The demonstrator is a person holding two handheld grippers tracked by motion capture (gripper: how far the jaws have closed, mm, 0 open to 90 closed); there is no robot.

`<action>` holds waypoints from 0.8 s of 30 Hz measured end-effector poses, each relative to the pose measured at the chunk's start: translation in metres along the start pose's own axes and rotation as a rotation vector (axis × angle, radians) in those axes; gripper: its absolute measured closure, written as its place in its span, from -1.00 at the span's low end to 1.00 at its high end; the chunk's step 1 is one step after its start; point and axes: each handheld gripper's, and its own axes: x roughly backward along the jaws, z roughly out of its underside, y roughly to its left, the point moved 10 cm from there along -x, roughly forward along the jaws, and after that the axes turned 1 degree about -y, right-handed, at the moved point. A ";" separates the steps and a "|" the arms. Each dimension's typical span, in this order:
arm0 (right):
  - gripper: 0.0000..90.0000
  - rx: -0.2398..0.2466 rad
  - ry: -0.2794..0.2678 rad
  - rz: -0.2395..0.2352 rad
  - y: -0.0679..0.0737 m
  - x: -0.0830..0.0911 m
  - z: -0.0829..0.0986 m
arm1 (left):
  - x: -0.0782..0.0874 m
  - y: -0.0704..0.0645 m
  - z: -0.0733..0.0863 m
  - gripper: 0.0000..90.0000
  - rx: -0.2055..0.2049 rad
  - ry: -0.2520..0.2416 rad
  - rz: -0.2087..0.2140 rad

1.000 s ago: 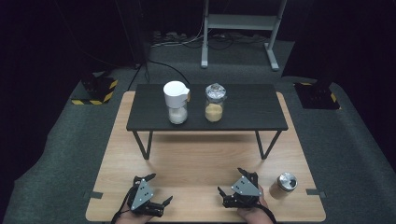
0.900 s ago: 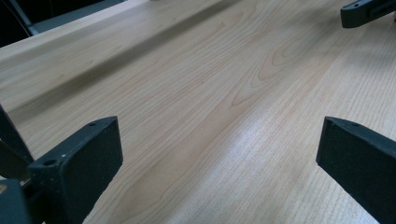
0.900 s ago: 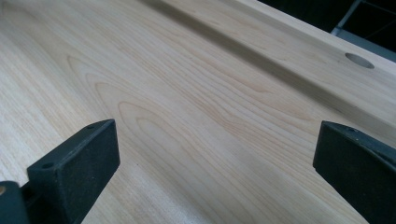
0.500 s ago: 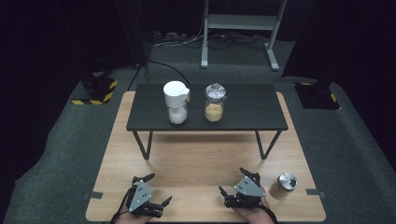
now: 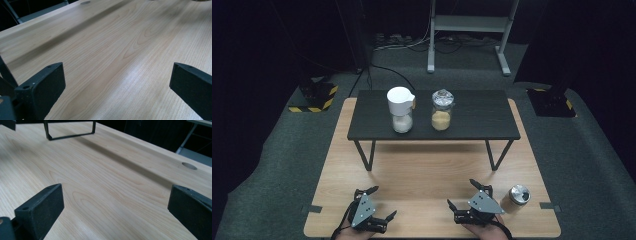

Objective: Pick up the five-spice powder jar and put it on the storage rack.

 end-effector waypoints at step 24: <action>-1.00 -0.050 -0.105 0.020 -0.011 0.032 -0.034 | 0.000 -0.001 0.000 -0.99 -0.008 0.004 0.004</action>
